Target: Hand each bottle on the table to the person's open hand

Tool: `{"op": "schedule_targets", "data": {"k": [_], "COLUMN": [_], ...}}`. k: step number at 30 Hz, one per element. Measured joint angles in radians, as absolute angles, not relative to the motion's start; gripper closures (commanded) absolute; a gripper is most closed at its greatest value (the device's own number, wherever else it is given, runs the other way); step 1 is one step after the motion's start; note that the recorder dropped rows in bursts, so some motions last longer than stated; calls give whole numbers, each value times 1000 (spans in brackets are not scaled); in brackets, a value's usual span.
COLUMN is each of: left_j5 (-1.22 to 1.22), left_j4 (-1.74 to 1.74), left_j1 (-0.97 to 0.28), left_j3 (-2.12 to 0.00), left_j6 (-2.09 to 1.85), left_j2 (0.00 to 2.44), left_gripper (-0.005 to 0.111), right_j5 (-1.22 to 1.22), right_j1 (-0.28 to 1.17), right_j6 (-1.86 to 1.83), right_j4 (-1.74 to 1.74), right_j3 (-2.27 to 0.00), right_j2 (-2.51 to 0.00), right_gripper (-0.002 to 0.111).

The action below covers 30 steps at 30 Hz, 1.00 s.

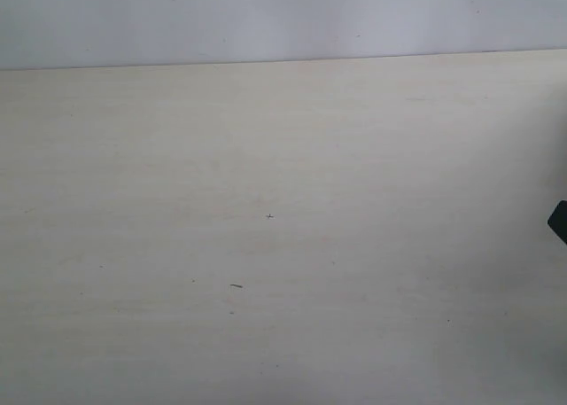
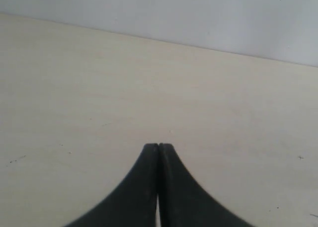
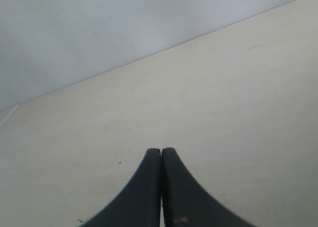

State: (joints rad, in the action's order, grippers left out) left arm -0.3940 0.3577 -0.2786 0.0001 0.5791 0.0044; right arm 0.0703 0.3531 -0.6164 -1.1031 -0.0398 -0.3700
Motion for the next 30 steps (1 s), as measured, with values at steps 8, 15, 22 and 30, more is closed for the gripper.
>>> {"op": "schedule_targets", "data": {"k": [8, 15, 22, 30], "left_j5": [-402, -402, -402, -402], "left_j4": [359, 359, 361, 361], "left_j1": [-279, -279, -279, -279], "left_j3": [0, 0, 0, 0], "left_j6": [579, 579, 579, 579], "left_j2": [4, 4, 4, 4], "left_gripper": [107, 107, 107, 107], "right_j5": [70, 70, 70, 11], "right_j1": [353, 353, 353, 343], "right_j6": [-616, -616, -616, -753], "right_j4": [-1103, -1103, -1103, -1038], "right_j3": [-40, -40, -40, -40], "right_j2": [-370, -370, -370, -355], "right_gripper": [108, 108, 108, 108]}}
